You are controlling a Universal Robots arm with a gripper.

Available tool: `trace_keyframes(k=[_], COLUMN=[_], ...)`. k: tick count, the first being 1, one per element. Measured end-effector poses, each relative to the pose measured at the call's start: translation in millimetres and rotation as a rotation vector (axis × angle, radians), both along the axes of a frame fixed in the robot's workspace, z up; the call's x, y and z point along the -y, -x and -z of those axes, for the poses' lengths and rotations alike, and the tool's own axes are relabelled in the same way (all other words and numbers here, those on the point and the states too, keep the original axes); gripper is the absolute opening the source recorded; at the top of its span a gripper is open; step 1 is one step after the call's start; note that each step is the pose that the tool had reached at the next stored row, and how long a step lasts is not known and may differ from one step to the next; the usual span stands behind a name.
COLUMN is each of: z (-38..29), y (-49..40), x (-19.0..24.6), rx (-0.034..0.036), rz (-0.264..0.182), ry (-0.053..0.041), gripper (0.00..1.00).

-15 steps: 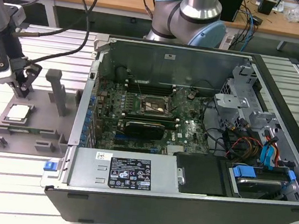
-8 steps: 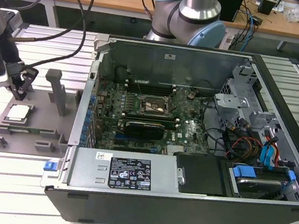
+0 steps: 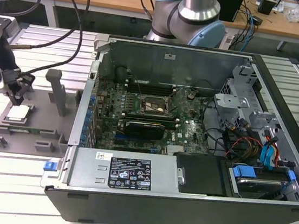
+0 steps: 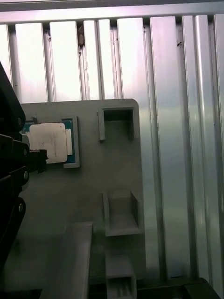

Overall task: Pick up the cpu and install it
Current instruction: 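Pick up the cpu and move it towards the insertion slot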

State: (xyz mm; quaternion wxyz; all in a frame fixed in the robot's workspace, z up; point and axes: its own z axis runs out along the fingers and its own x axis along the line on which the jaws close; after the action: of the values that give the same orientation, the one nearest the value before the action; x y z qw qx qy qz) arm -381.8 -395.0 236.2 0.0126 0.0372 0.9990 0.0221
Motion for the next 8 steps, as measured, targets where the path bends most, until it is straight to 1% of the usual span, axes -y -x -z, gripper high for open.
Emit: trace_keyframes(k=[1,4,6,8], z=[2.2,6.9,14.5,18.4], y=[1.0,4.2,5.5,6.1], x=[1.7,4.9,7.6,8.9], rx=[0.0000,0.0001,0.0000,0.0000], rz=[0.000,0.000,0.000,0.000], ry=[-0.0001,0.0000,-0.0001,-0.0002], gripper=[0.11,0.11,0.11,0.11])
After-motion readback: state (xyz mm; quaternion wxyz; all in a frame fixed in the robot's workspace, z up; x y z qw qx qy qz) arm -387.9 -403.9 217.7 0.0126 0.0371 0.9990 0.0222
